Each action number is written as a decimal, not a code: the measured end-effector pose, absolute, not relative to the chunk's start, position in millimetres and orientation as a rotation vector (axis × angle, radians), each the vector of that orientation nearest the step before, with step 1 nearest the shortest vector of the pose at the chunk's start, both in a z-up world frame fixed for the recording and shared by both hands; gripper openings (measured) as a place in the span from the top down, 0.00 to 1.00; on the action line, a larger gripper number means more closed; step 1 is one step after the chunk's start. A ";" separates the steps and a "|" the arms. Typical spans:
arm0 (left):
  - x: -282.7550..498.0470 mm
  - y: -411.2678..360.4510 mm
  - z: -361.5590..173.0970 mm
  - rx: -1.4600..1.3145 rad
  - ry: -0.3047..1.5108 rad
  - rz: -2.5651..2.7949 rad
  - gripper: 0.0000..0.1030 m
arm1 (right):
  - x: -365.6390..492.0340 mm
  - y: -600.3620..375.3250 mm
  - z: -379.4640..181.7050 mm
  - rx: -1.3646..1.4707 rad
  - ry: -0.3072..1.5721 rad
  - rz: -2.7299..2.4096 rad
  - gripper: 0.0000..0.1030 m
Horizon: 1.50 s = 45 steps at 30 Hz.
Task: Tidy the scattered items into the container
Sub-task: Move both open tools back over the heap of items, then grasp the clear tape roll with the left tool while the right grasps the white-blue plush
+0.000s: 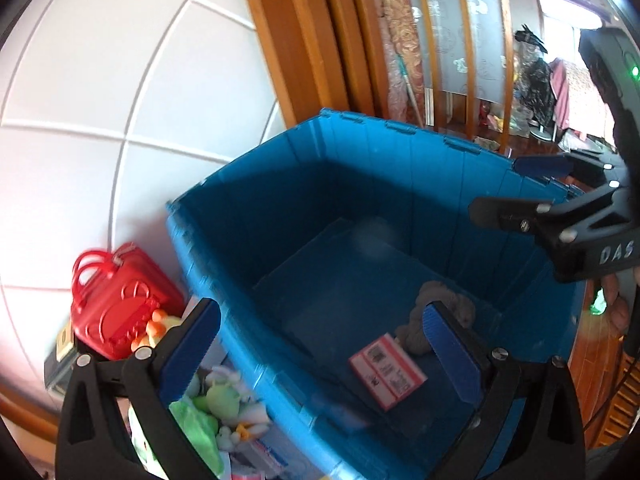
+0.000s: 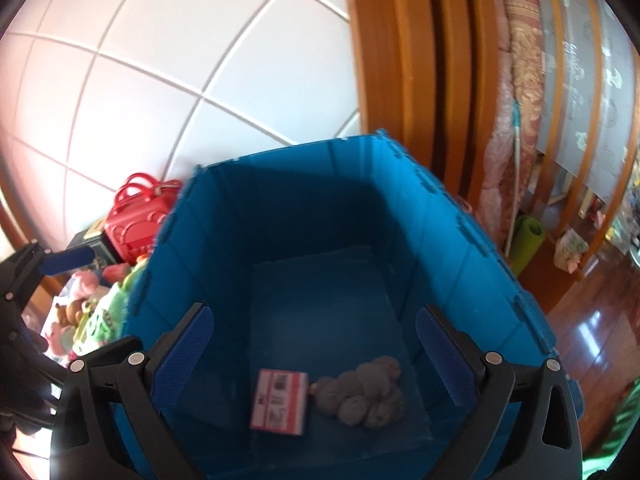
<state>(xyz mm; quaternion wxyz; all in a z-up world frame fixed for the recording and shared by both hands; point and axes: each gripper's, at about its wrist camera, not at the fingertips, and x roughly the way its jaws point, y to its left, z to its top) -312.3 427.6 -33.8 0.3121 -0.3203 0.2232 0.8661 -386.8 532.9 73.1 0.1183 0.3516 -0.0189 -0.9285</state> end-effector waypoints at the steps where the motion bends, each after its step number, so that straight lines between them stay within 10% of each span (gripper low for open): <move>1: -309.6 416.1 -36.4 -0.854 0.577 2.296 0.00 | -383.1 525.7 74.8 1.017 -0.049 -2.705 0.00; 27: -215.7 87.9 -127.4 -1.393 0.230 2.729 0.00 | -260.6 254.1 35.6 0.990 0.228 -2.332 0.00; 45: -132.7 -48.3 -296.9 -1.810 0.036 2.661 0.00 | -187.6 173.9 -88.0 1.249 0.350 -2.153 0.00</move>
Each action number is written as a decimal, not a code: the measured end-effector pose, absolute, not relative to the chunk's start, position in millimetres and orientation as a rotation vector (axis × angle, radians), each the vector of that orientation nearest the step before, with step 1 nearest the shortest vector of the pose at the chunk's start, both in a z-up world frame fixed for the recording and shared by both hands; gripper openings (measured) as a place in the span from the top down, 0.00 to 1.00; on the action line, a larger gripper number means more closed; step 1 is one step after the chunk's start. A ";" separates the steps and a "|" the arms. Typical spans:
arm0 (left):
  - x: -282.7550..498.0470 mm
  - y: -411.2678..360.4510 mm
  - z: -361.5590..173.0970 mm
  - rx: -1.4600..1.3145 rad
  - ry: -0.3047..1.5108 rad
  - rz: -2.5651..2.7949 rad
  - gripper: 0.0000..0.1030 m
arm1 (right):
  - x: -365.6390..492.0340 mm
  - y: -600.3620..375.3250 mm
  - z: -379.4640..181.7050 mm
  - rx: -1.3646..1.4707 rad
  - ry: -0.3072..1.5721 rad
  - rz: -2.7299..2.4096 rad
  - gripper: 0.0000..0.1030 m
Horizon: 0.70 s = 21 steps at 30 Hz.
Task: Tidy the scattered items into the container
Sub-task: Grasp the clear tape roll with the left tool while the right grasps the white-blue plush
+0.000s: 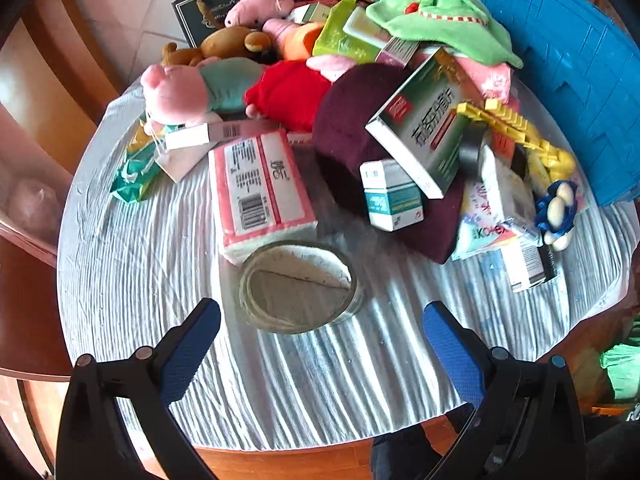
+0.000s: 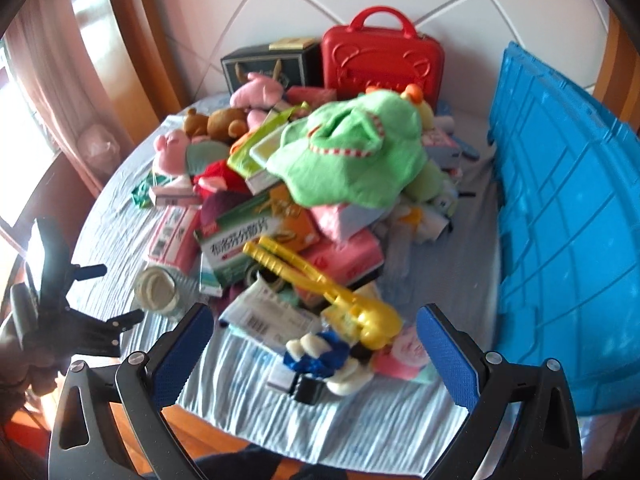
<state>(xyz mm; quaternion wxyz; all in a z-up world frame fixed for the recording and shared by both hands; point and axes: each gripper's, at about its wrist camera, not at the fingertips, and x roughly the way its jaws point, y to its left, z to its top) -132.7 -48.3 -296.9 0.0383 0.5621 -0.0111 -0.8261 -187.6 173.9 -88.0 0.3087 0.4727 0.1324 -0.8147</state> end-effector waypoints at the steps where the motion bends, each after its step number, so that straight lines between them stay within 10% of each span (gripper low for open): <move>1: -131.6 -50.8 -302.9 1.724 -0.024 -2.524 0.00 | -184.0 171.4 -94.0 1.261 0.353 -2.146 0.00; 21: -164.6 -85.6 -360.2 1.582 0.614 -2.050 0.00 | -148.9 148.1 -150.0 1.304 0.427 -2.059 0.00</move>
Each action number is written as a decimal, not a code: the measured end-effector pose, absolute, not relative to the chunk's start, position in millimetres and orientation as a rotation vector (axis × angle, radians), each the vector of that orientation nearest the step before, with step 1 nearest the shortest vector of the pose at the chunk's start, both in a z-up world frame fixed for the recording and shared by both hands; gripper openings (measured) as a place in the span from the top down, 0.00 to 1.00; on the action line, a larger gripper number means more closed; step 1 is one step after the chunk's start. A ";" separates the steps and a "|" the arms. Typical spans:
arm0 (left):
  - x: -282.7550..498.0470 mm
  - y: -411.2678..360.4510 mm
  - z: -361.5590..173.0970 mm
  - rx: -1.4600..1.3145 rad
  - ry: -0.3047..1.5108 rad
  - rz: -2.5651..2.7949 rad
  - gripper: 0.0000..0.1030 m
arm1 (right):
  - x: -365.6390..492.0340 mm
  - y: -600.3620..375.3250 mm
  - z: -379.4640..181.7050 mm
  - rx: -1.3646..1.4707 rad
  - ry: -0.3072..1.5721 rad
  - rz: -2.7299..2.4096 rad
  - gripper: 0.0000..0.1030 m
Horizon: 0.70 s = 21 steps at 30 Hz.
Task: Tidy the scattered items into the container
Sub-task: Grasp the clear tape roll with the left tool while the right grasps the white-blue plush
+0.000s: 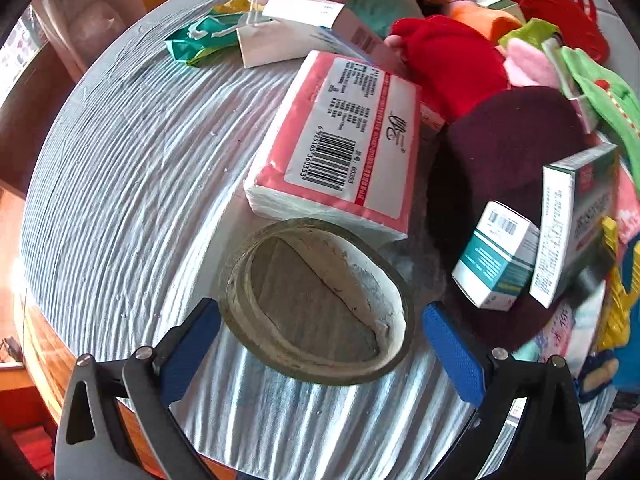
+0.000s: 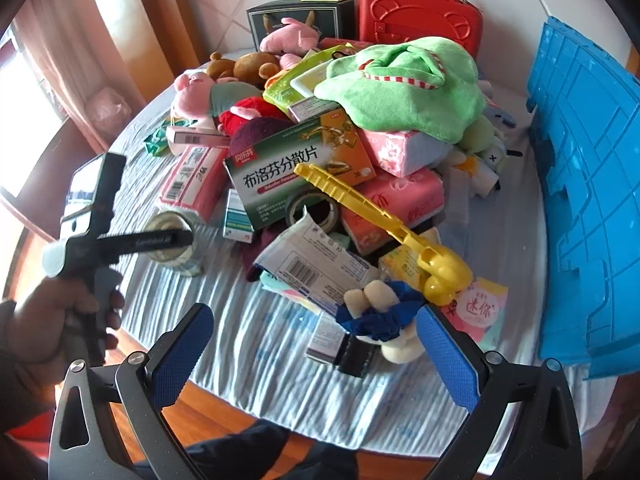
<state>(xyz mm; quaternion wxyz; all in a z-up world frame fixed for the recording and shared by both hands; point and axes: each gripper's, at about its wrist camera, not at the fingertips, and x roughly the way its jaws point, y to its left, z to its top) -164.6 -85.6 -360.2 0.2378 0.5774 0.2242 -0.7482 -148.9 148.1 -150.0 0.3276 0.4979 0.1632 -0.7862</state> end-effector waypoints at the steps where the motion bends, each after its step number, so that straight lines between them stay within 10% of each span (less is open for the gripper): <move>1: -167.5 -86.3 -364.4 1.579 0.612 -2.025 0.00 | -149.5 150.4 -154.7 1.301 0.436 -2.059 0.00; 21: -147.1 -88.2 -372.6 1.515 0.532 -2.073 0.12 | -193.4 169.3 -268.7 1.384 0.574 -2.072 0.10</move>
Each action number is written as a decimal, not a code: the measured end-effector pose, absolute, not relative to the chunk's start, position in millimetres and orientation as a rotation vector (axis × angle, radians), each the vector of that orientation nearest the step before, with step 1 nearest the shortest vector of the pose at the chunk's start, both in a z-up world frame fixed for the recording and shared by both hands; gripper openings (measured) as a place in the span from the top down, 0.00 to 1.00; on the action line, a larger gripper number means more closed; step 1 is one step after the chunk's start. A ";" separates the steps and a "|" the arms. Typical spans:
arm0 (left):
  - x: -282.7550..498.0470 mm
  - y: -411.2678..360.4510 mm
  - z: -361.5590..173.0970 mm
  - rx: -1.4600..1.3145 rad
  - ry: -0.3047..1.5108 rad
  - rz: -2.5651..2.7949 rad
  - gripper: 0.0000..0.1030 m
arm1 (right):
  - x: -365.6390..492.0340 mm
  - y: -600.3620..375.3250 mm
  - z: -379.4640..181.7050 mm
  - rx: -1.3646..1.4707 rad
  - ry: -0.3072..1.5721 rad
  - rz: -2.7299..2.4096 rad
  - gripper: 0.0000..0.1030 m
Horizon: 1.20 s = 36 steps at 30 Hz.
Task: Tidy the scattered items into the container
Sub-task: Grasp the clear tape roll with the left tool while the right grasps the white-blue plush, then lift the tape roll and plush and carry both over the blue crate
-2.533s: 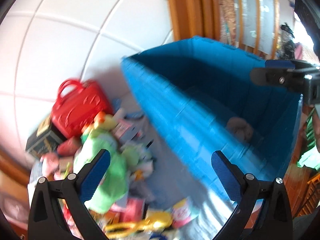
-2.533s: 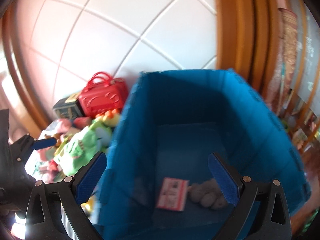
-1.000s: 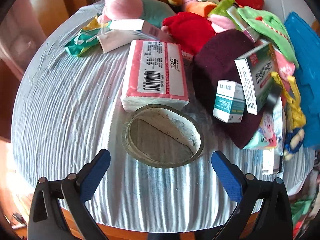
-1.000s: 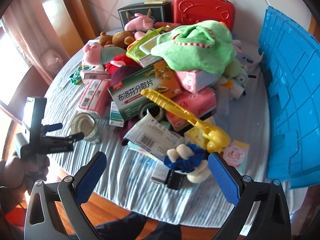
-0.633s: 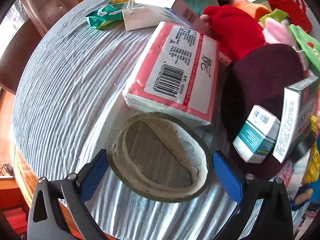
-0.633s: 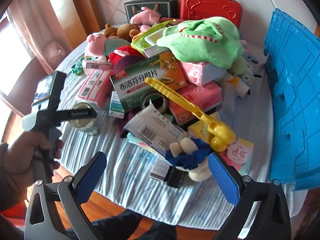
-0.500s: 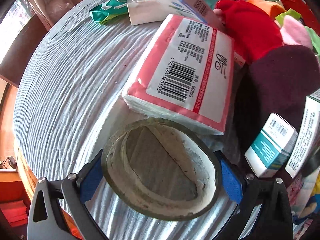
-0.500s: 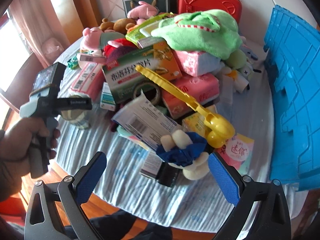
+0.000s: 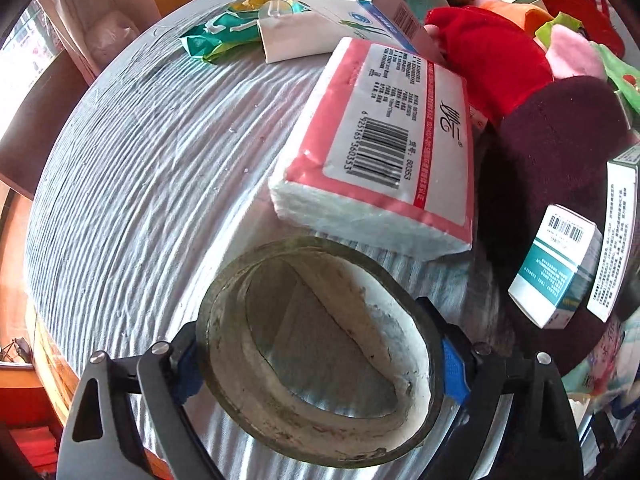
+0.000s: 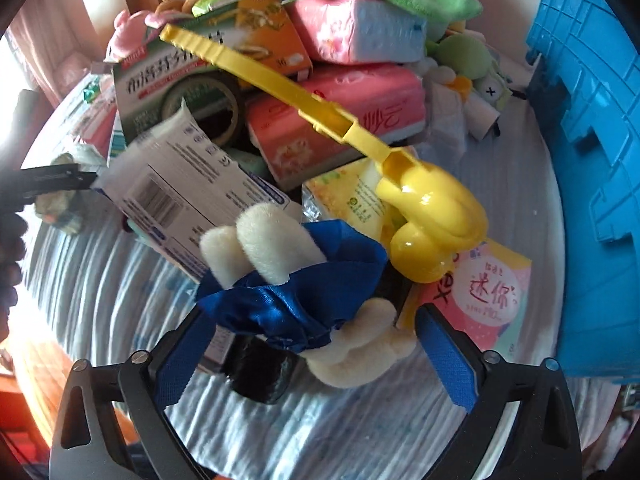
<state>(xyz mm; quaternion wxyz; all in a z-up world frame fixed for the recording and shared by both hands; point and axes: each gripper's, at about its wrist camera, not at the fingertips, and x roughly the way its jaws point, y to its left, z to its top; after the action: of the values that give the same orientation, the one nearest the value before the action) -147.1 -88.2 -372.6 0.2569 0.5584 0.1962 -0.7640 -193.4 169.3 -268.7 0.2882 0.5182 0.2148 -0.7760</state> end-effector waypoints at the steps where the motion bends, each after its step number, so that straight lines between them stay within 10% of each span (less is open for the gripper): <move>1: -144.1 -88.2 -370.8 1.513 0.528 -2.075 0.12 | -194.1 167.9 -270.9 1.382 0.571 -2.065 0.13; 10: -128.5 -89.8 -351.0 1.495 0.527 -2.115 0.13 | -203.2 167.8 -258.8 1.397 0.510 -2.063 0.61; 36: -126.6 -85.4 -255.9 1.366 0.474 -2.304 0.13 | -191.7 179.8 -156.0 1.260 0.416 -2.184 0.62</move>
<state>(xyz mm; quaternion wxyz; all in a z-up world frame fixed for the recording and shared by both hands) -126.6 -85.4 -255.9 0.2089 0.4911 0.1704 -0.8283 -191.7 179.8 -156.0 0.2886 0.4722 0.1560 -0.8182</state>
